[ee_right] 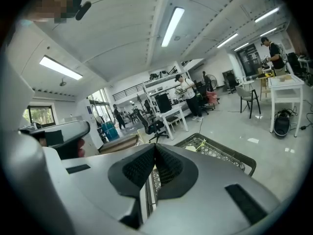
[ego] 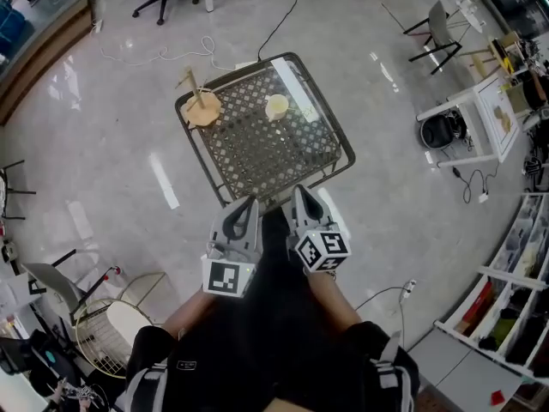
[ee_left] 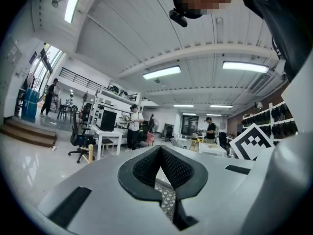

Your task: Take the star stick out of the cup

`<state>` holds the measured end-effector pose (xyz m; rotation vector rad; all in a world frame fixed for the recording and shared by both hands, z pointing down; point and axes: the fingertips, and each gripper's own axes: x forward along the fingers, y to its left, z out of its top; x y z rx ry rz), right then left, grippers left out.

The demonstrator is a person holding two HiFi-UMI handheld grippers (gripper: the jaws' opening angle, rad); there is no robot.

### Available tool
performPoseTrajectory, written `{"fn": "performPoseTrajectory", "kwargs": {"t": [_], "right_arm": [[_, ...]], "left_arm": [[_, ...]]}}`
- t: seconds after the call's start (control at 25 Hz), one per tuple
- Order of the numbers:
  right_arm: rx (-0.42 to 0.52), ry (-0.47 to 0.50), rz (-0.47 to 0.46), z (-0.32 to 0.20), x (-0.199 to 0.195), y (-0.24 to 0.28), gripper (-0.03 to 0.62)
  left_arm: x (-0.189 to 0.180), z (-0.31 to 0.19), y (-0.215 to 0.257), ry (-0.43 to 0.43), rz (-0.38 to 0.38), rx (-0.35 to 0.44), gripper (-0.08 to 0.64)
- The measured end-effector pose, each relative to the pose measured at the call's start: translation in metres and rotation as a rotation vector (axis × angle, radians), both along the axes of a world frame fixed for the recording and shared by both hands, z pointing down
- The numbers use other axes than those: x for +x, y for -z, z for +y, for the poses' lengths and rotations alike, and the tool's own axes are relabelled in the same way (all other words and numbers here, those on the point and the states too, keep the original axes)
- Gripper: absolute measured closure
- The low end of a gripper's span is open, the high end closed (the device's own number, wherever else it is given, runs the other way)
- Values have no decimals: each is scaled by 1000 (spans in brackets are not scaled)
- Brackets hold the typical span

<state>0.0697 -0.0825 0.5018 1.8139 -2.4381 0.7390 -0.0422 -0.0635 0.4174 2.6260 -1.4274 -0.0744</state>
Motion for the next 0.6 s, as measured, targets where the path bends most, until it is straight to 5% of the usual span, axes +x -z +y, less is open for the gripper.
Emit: {"fn": "performPoseTrajectory", "kwargs": {"t": [0.6], "right_arm": [[-128,-17,-98,-173,23,-98,583]], "left_arm": [[27,-153,-5,71,0,-53,545]]}}
